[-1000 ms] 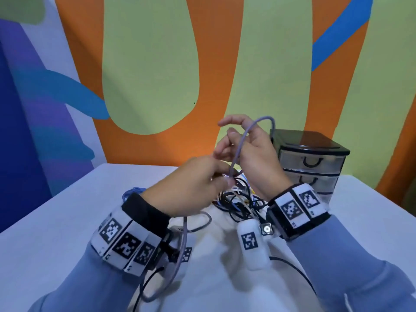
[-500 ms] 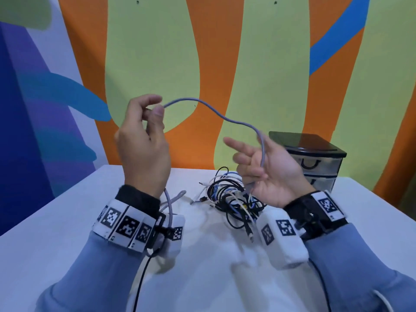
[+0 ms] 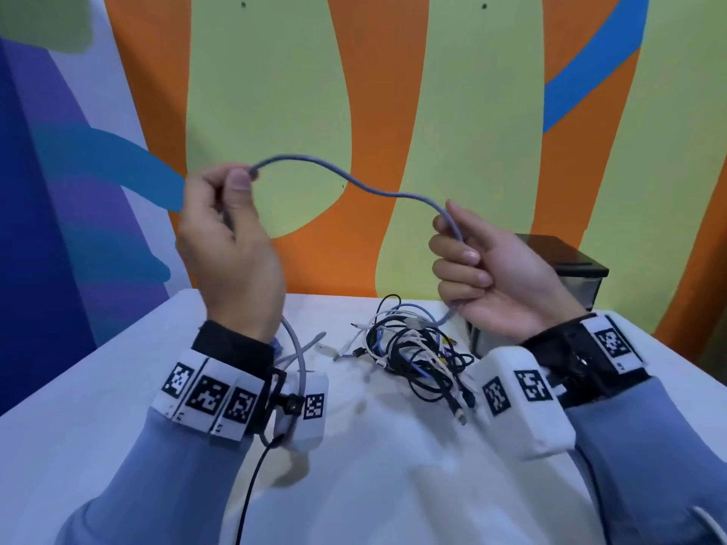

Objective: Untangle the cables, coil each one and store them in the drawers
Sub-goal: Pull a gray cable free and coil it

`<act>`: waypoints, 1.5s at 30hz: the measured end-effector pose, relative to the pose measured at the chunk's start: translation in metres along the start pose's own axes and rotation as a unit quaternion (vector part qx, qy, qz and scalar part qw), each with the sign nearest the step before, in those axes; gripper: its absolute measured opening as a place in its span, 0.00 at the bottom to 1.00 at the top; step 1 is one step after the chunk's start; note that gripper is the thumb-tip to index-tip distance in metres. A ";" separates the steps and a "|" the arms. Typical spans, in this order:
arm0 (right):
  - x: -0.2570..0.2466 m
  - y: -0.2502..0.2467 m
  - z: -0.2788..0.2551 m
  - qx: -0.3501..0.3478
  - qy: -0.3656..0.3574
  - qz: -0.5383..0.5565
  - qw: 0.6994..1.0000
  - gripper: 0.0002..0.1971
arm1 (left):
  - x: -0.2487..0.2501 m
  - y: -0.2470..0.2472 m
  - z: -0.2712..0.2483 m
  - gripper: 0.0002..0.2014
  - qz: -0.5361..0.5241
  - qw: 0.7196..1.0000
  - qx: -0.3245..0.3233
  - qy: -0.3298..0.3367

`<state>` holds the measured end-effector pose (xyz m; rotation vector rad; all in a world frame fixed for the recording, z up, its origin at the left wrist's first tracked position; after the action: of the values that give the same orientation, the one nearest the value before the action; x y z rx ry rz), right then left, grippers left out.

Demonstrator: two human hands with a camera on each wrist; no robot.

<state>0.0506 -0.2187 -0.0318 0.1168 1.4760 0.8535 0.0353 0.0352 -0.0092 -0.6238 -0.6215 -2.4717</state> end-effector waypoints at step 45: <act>0.006 0.031 0.006 0.160 -0.257 -0.749 0.589 0.20 | 0.013 0.030 -0.038 0.12 -0.004 0.803 -0.547 -0.238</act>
<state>0.0418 -0.1909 -0.0184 -0.5434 0.6673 -0.8226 0.0310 -0.0133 -0.0232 -1.6744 0.7811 -2.4869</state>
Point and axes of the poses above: each hand's wrist, its own z-axis towards the middle knuckle, its own y-axis out of the palm, x = y × z, the point moved 6 cm from there along z, towards the middle knuckle, and after that the axes turned 4 degrees about z, right-handed, at the moved point
